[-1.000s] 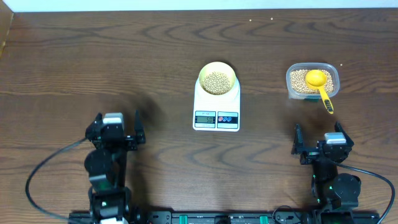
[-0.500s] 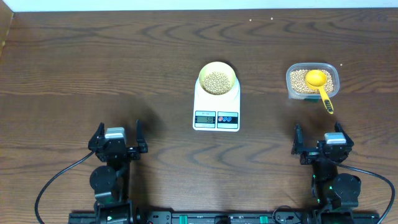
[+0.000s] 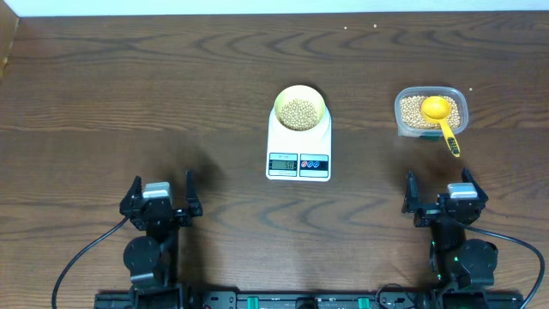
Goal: Scoop item into bowl and weigh 50g on scale
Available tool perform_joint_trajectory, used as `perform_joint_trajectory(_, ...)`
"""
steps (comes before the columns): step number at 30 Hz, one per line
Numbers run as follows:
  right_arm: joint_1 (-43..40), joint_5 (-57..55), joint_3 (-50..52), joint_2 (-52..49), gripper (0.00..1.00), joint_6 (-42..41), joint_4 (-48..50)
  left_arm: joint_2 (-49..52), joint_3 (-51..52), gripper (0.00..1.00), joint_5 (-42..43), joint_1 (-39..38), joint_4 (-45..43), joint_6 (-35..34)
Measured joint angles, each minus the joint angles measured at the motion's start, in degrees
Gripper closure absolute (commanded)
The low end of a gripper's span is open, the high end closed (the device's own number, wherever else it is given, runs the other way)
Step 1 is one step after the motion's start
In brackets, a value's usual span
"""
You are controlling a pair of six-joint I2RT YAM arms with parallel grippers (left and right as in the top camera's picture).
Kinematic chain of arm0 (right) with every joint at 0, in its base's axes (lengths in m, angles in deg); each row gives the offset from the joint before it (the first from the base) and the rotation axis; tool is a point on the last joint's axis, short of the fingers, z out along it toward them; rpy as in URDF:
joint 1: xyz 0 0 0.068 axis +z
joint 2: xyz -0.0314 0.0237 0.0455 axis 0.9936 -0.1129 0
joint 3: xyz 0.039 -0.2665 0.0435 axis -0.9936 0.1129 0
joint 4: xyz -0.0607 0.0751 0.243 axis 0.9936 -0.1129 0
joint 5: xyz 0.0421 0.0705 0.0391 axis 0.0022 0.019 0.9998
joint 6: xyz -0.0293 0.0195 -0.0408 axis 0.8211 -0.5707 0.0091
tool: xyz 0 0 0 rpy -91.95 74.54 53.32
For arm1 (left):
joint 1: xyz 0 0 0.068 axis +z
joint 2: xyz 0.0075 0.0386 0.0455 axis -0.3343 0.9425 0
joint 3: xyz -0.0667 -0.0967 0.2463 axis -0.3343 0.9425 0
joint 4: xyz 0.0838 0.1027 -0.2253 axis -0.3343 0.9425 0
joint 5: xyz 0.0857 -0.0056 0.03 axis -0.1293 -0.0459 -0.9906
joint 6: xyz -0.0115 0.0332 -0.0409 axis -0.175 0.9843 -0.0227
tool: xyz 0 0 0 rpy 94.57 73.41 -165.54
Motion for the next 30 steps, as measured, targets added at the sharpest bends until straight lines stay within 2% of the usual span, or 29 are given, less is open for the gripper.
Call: perform_joint_trajectory(30,0.0,0.0,0.0,0.0,0.01,-0.02,0.0,-1.29,-0.02,0.03,-0.17,0.0,0.07,0.0)
